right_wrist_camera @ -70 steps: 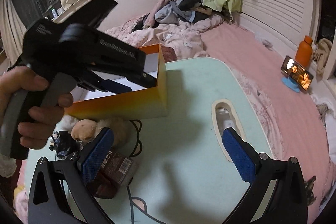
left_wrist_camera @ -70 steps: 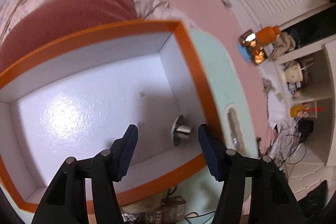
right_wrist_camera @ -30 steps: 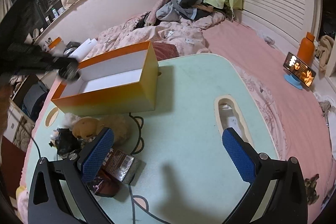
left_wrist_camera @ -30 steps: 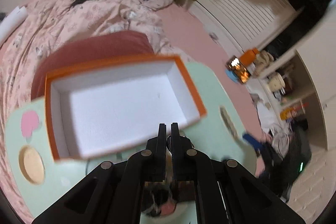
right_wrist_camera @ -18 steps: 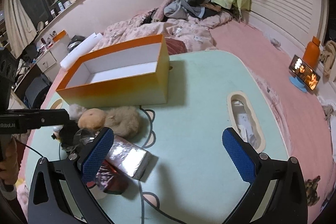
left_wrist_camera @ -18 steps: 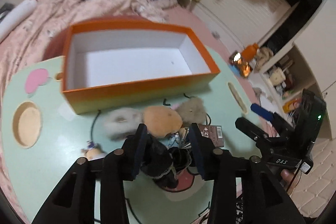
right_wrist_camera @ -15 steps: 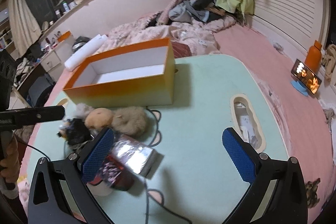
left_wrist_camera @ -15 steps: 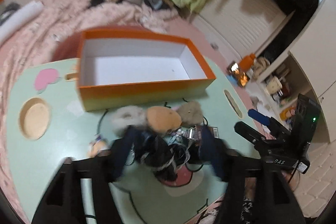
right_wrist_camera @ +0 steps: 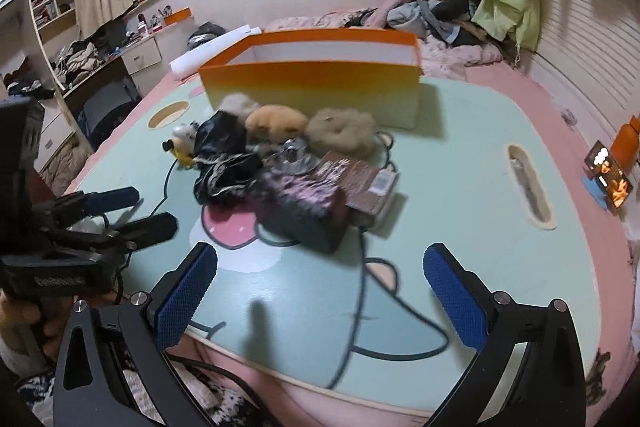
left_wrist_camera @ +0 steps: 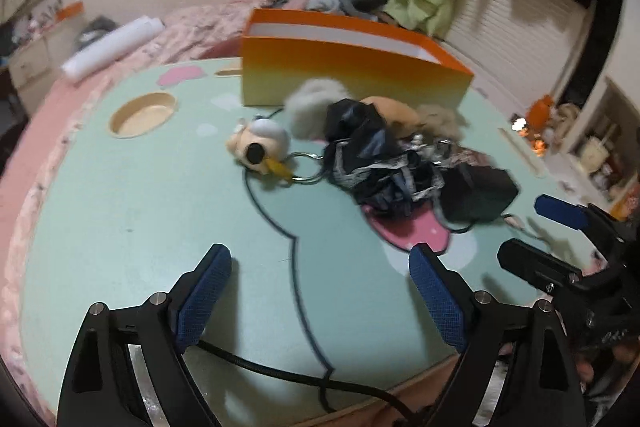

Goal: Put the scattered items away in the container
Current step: 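Lift the silver knob out and set it beside the black pouch, then move the right gripper down toward the black pouch on the table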

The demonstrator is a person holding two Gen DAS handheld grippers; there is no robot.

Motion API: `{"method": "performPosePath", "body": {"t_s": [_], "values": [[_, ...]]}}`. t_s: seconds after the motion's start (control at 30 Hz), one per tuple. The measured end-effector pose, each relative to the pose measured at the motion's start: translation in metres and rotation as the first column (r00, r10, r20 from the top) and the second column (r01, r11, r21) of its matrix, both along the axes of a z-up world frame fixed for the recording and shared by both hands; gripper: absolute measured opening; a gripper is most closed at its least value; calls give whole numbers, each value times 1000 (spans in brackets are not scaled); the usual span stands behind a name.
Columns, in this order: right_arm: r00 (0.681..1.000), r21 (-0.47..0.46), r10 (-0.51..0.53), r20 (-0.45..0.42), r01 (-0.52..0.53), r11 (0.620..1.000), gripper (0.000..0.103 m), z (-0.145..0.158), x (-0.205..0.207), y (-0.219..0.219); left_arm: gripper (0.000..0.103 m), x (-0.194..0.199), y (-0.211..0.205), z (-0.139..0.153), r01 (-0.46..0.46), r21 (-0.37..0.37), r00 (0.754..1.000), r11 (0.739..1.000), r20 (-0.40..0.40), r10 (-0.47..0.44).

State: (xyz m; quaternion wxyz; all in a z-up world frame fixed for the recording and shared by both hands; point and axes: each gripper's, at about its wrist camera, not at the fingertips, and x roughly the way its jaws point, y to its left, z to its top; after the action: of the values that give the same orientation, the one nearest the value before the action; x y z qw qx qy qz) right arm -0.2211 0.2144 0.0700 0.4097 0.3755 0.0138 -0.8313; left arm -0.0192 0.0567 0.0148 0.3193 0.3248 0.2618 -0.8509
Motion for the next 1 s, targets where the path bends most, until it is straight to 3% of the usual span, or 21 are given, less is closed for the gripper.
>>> {"method": "performPosePath", "body": {"t_s": [0.07,0.13,0.2,1.0], "values": [[1000,20,1,13,-1,1000,103,-6,1,-9,100,-2,1,-3,-8,-24,999,1000,43,9],[1000,71,-4,26,2,997,103,-14,1,-17,103,-9,4,-8,-19,-87,991,996,127,30],[999,141,-25,-25,28,990,103,-17,4,-25,103,-9,5,-8,3,-105,995,994,95,8],[999,107,-16,-51,21,994,103,-17,7,-24,103,-6,7,-12,17,-125,997,992,83,-6]]}}
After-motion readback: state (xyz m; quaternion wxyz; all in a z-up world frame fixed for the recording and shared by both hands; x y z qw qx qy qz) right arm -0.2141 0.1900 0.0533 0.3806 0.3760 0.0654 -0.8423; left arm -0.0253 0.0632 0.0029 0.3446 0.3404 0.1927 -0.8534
